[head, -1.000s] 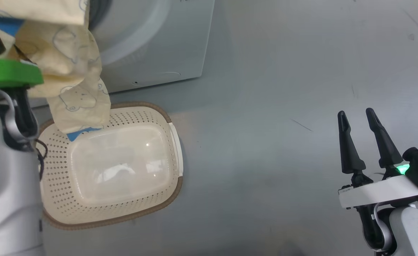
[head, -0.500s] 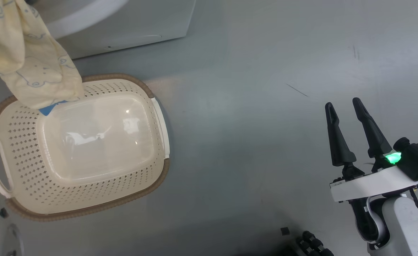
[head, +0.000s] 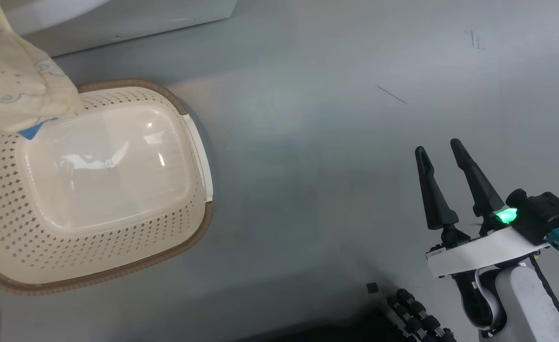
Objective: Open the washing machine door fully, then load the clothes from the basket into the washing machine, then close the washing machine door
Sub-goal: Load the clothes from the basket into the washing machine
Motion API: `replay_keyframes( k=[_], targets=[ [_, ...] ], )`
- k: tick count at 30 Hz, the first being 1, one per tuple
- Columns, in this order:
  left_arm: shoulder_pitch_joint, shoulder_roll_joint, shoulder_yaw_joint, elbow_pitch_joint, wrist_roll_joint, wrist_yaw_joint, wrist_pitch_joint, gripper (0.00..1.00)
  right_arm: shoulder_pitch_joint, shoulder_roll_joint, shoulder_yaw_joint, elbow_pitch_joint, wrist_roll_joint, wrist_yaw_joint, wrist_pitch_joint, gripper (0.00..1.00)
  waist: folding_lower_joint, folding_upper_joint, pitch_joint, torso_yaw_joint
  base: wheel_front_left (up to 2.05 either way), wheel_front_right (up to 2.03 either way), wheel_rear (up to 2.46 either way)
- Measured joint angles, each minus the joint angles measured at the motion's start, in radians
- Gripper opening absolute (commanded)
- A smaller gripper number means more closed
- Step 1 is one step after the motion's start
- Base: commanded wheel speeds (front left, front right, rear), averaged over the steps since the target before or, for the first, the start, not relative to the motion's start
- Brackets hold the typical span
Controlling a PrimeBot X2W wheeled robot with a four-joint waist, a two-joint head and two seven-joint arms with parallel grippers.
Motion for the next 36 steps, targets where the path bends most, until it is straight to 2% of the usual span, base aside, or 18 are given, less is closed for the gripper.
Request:
replay_keyframes(
  k=[5,7,13,20,21,22,28,36],
  targets=[
    [-0.047,0.033,-0.015,-0.004,0.043,-0.014,-0.087,0.00,-0.010,0.000,0.011,0.013,0.000,0.000,-0.005,1.00,0.0000,0.0000,0.027,-0.009,0.00,0.00,0.00],
    [-0.075,0.048,-0.033,-0.029,0.070,-0.024,-0.163,0.00,-0.010,-0.001,0.013,0.022,0.000,0.001,-0.008,1.00,0.0000,0.0000,0.035,-0.012,0.00,0.00,0.00],
    [-0.125,0.049,-0.065,-0.040,0.113,-0.044,-0.311,0.00,-0.013,0.000,0.026,0.032,0.000,0.001,-0.008,1.00,0.0000,0.0000,0.048,-0.018,0.00,0.00,0.00],
    [-0.125,0.038,-0.068,0.031,0.113,-0.049,-0.350,0.00,-0.017,0.000,0.028,0.045,0.000,0.001,-0.013,1.00,-0.0001,0.0000,0.049,-0.019,0.00,0.00,0.00],
    [-0.125,0.030,-0.056,0.048,0.106,-0.042,-0.345,0.45,-0.019,0.000,0.028,0.047,0.000,0.001,-0.017,1.00,-0.0001,0.0000,0.048,-0.019,0.00,0.00,0.00],
    [-0.123,0.019,-0.043,0.068,0.090,-0.035,-0.337,1.00,-0.022,0.000,0.029,0.050,0.000,0.001,-0.017,1.00,-0.0001,0.0000,0.047,-0.019,0.00,0.00,0.00],
    [-0.119,0.002,-0.030,0.122,0.084,-0.018,-0.337,1.00,-0.039,0.000,0.027,0.058,0.005,0.003,-0.017,1.00,-0.0001,0.0000,0.038,-0.013,0.00,0.00,0.00],
    [-0.092,-0.025,-0.036,0.168,0.076,-0.016,-0.337,1.00,-0.054,-0.003,0.020,0.071,0.008,0.004,-0.018,1.00,-0.0001,0.0000,0.010,0.003,0.00,0.00,0.00]
  ],
)
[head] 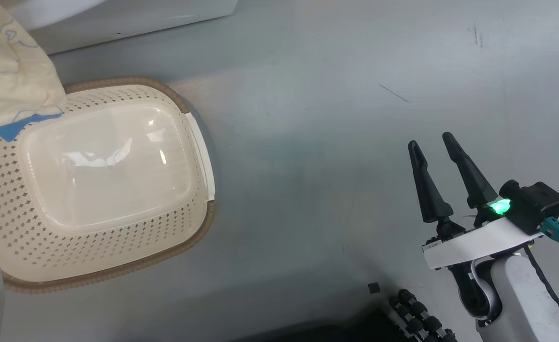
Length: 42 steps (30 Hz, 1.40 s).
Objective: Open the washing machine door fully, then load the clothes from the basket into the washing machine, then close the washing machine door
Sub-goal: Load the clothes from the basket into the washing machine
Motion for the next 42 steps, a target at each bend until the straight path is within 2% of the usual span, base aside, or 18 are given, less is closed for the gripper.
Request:
replay_keyframes(
  k=[10,18,31,42],
  targets=[
    [0.012,0.008,0.000,-0.007,0.000,0.000,-0.010,1.00,-0.017,-0.002,-0.009,0.004,0.003,0.002,-0.005,1.00,0.0000,0.0000,-0.014,0.020,0.00,0.00,0.00],
    [0.087,0.011,0.003,-0.048,-0.008,0.000,-0.015,1.00,-0.021,-0.006,-0.023,0.007,0.011,0.005,-0.007,1.00,0.0000,0.0000,-0.018,0.038,0.00,0.00,0.00],
    [0.270,-0.013,0.047,-0.181,-0.044,0.000,-0.032,1.00,-0.021,-0.015,-0.040,0.010,0.011,0.005,-0.007,1.00,0.0000,0.0000,-0.029,0.068,0.00,0.00,0.00],
    [0.480,-0.048,0.086,-0.375,-0.048,0.026,-0.032,1.00,-0.021,-0.019,-0.049,0.009,0.011,0.005,-0.007,1.00,0.0000,0.0000,-0.030,0.088,0.00,0.00,0.00]
  ],
)
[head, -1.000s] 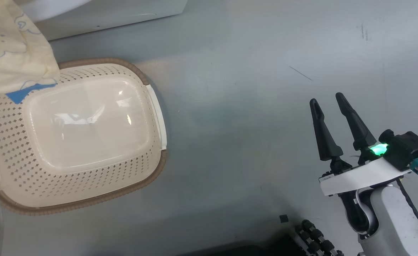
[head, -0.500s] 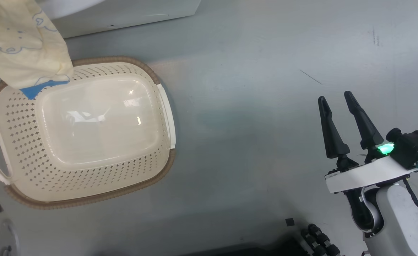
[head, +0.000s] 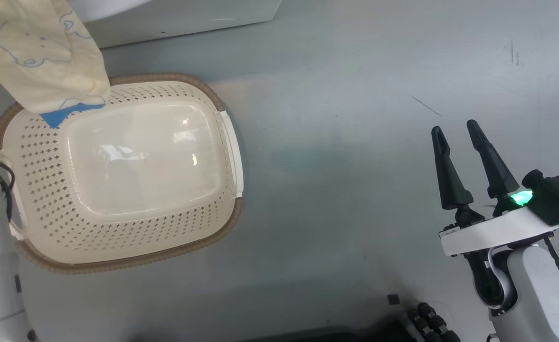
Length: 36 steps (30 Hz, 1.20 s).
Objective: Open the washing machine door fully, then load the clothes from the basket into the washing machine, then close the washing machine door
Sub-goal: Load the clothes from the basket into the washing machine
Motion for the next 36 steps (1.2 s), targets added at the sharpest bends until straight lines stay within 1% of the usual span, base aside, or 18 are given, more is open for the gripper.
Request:
replay_keyframes(
  k=[5,12,15,22,36],
  targets=[
    [0.107,-0.014,0.007,-0.072,0.004,0.001,0.000,1.00,0.000,0.000,-0.003,0.000,0.000,0.000,0.000,1.00,0.0000,0.0000,-0.002,0.002,0.00,0.00,0.00],
    [0.284,-0.072,0.018,-0.138,0.007,0.015,0.000,1.00,-0.002,0.000,-0.004,0.000,0.000,0.000,0.000,1.00,0.0000,0.0000,-0.003,0.002,0.00,0.00,0.00],
    [0.365,-0.100,0.001,-0.170,0.022,0.018,0.000,1.00,-0.005,0.000,-0.002,0.000,0.000,0.000,0.000,1.00,0.0000,0.0000,-0.003,0.001,0.00,0.00,0.00],
    [0.541,-0.117,-0.030,-0.184,0.033,0.018,0.000,1.00,-0.014,0.002,0.005,0.007,0.000,0.000,0.000,1.00,0.0000,0.0000,-0.008,-0.006,0.00,0.00,0.00],
    [0.680,-0.119,-0.035,-0.238,0.032,0.026,0.000,1.00,-0.019,0.002,0.007,0.007,0.007,0.000,0.000,1.00,-0.0001,0.0000,0.001,-0.007,0.00,0.00,0.00]
  ],
)
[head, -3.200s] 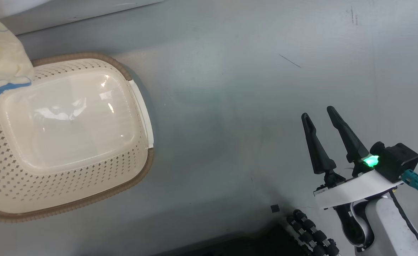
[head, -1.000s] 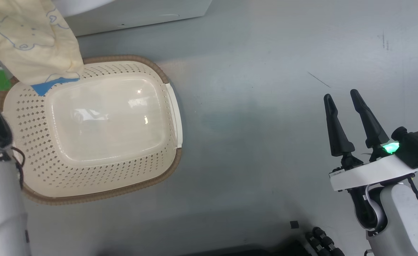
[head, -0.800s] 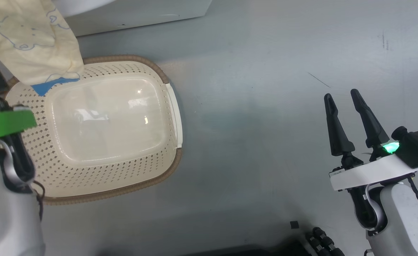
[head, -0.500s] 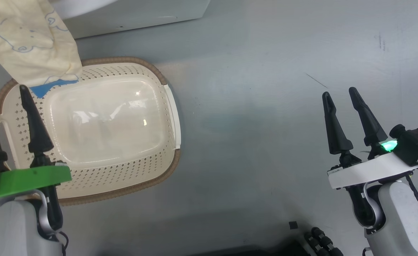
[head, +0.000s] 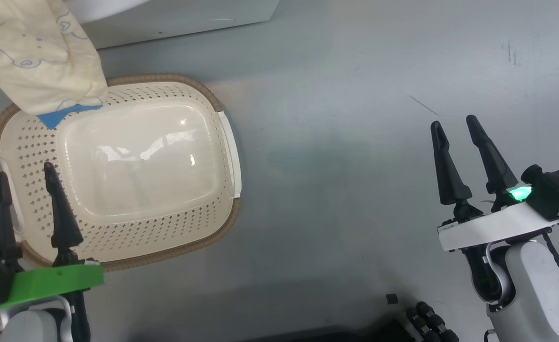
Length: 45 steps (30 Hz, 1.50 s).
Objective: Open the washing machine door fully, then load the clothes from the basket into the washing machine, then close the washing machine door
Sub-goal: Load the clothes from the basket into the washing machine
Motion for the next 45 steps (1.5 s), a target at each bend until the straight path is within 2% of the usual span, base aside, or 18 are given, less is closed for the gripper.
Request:
replay_keyframes(
  k=[12,21,30,45],
  targets=[
    [0.094,-0.001,-0.017,0.000,-0.014,0.010,0.000,1.00,-0.002,0.001,0.009,0.000,0.002,0.000,0.000,1.00,0.0000,0.0000,0.005,-0.004,0.00,0.00,0.00],
    [0.090,-0.001,-0.029,-0.010,-0.060,0.017,0.000,1.00,-0.005,-0.001,0.009,0.000,0.005,0.000,0.000,1.00,0.0000,0.0000,0.008,-0.001,0.00,0.00,0.00],
    [-0.015,-0.002,-0.046,0.022,-0.068,0.018,0.000,1.00,-0.021,0.000,0.018,0.000,0.009,0.000,0.000,1.00,0.0000,0.0000,0.010,-0.006,0.00,0.00,0.00],
    [-0.265,-0.003,-0.058,0.242,-0.062,0.013,0.018,1.00,-0.023,0.004,0.041,0.005,0.010,0.000,0.000,1.00,0.0000,0.0000,0.016,-0.032,0.00,0.00,0.00]
  ],
)
